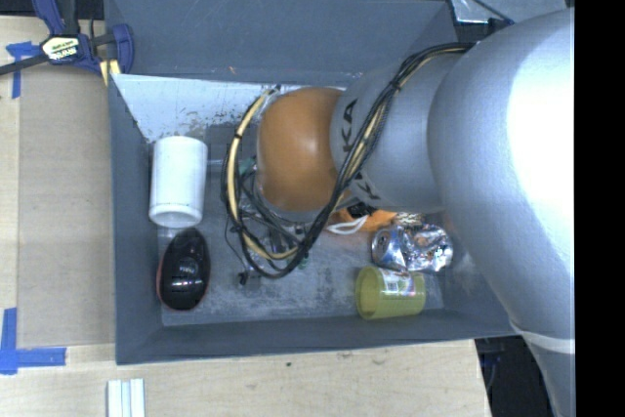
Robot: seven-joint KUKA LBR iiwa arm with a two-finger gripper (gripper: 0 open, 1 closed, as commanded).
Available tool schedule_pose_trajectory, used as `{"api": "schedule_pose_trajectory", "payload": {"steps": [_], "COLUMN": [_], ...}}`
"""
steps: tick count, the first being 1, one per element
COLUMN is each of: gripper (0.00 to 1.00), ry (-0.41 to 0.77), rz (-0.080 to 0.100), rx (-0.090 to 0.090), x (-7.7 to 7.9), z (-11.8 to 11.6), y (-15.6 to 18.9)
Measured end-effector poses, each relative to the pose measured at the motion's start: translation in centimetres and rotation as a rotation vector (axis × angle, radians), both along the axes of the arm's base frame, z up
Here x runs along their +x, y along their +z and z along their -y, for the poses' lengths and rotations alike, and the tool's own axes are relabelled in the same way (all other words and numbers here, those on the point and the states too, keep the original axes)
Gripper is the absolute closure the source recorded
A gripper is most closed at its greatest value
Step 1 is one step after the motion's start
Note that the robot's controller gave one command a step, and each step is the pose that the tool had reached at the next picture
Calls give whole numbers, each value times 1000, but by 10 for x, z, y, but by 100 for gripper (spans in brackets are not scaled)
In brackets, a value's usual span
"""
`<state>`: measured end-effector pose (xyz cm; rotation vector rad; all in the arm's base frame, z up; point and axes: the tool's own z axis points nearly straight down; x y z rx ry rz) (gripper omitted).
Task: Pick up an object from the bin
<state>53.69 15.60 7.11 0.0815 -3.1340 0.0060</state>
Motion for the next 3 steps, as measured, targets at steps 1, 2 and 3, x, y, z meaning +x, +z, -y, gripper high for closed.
{"api": "schedule_pose_trajectory", "payload": {"steps": [1,2,3], "gripper": [0,0,0], "ry": [335,344,647], "rz": [10,8,9], "rx": [4,6,5], "x": [57,25,6], "z": [-30,-66,-31], "y": [133,96,37]}}
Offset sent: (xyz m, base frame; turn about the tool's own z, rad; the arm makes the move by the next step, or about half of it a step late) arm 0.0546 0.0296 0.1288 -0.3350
